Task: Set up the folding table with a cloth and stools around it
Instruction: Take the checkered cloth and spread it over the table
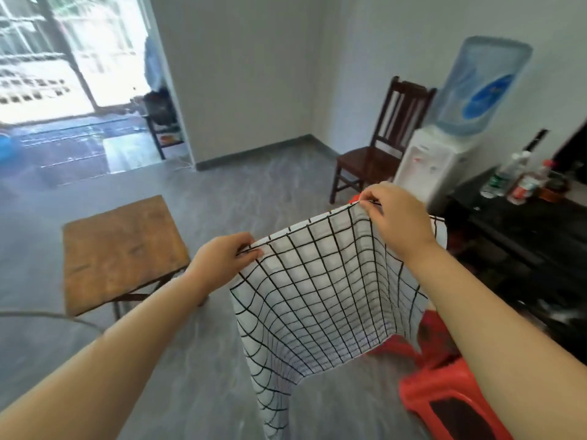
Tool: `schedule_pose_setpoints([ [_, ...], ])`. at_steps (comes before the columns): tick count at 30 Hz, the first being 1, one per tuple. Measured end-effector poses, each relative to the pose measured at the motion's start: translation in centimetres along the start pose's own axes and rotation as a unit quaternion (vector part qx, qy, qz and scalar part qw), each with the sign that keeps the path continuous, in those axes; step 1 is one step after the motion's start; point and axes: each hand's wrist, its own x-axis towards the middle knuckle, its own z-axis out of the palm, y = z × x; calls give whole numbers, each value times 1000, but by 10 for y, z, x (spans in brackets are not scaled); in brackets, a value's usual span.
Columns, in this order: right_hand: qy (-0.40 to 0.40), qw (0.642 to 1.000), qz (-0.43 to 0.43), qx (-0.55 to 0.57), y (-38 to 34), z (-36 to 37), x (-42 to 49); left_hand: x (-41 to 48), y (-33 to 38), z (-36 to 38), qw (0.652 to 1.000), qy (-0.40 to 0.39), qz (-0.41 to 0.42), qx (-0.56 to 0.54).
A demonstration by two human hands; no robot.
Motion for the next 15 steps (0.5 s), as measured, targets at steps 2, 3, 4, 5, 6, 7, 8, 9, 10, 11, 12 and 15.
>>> schedule_pose_setpoints([
  [2,-1,1000,-29,3,-37,21,27,-13,-37,-22,1000,23,-16,-3],
  [3,0,999,-42,5,-54,30,40,-19,-53,-31,999,35,-27,-9],
  [4,-1,998,-55,7,-71,37,51,-25,-68,-38,998,45,-38,-19],
  [5,-2,998,-68,10,-86,44,62,-32,-80,-45,997,52,-45,-28],
  [6,-3,997,-80,13,-101,49,71,-37,-92,-50,997,55,-48,-35],
  [7,-2,996,-89,15,-114,54,79,-43,-102,-55,997,56,-47,-40],
  [8,0,995,-97,15,-126,58,86,-47,-112,-59,996,54,-47,-44],
  [9,2,994,-106,16,-137,62,92,-51,-121,-62,996,54,-48,-47],
  [10,3,993,-118,17,-146,65,98,-54,-129,-64,996,55,-49,-50],
  [11,3,991,-129,20,-154,68,104,-57,-135,-66,996,60,-50,-53],
  [12,3,990,-139,22,-161,70,110,-59,-141,-68,995,66,-49,-58],
  [15,8,988,-151,18,-174,76,129,-60,-151,-69,992,79,-67,-75],
])
